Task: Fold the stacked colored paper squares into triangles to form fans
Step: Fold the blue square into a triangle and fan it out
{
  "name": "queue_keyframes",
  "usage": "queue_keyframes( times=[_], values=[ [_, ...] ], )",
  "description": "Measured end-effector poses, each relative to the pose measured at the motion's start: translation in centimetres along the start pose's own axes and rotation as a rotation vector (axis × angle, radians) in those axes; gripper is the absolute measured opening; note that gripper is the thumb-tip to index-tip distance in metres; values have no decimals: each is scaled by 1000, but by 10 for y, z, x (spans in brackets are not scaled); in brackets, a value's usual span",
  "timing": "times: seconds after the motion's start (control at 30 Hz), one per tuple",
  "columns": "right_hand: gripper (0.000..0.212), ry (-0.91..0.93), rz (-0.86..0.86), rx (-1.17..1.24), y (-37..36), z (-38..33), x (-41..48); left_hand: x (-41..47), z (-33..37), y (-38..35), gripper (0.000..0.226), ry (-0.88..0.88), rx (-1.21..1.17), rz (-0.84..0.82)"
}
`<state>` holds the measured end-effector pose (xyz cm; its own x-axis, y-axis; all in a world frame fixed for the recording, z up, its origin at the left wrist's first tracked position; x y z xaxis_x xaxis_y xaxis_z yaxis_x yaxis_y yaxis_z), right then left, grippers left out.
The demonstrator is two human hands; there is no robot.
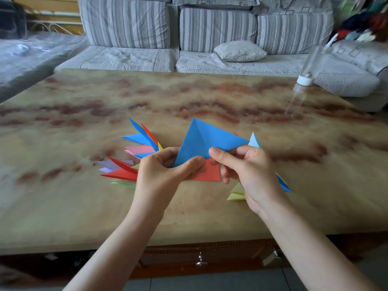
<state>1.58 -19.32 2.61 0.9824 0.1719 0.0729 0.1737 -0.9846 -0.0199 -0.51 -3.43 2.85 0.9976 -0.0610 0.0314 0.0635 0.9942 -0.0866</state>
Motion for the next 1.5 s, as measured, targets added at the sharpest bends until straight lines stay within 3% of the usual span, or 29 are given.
queue_keyframes(
  times=[0.57, 0.93, 1.13, 1.3, 1.5],
  values=[
    [23, 26, 45, 51, 0, -2, 2, 4, -3, 7, 20, 71, -144, -58],
    [27, 62, 90, 0, 1, -6, 2, 4, -4, 12, 11, 65, -111, -30],
    [18, 92, 89, 34, 3, -8, 2, 4, -3, 9, 15, 60, -168, -123],
    [6, 157, 121, 100, 11, -20, 0, 7, -1, 25, 17, -24, -79, -57],
    [2, 80, -59, 89, 1, -18, -1, 7, 9, 20, 19, -107, -90, -22]
  ],
)
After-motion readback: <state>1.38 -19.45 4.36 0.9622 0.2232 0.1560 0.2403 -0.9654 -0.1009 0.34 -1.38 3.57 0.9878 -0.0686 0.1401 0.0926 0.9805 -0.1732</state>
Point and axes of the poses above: each hand's wrist, its own x-axis towards the middle knuckle, its own y-axis out of the back of the hand, z = x × y, the point moved 5 cm from there along x, towards the middle knuckle, and after that the axes turned 13 degrees about -z, right-handed, at the moved point
